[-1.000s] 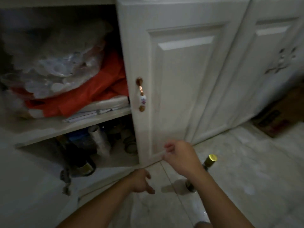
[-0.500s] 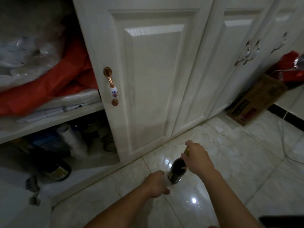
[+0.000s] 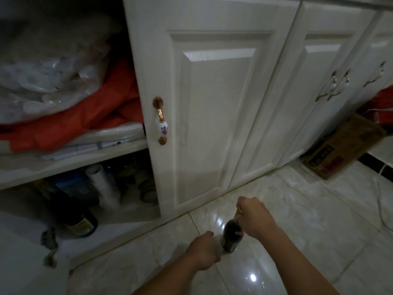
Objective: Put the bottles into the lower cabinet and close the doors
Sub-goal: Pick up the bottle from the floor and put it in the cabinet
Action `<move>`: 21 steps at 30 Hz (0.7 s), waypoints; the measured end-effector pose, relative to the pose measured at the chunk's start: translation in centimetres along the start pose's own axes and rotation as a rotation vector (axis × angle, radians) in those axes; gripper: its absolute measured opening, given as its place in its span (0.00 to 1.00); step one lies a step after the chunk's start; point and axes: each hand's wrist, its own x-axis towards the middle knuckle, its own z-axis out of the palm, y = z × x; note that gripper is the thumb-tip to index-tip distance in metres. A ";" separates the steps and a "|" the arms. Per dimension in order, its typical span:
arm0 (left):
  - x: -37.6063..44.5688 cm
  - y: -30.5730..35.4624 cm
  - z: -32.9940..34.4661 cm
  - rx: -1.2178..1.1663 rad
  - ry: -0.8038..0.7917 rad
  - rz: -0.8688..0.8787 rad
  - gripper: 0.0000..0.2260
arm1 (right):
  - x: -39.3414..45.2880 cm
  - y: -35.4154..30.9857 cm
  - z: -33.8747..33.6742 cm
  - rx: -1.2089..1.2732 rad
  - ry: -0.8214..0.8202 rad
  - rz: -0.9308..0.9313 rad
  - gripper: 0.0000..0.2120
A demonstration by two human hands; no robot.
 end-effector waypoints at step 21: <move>-7.2 -12.8 -13.3 0.039 0.296 0.156 0.57 | -6.2 -17.6 -8.6 0.109 0.091 -0.558 0.12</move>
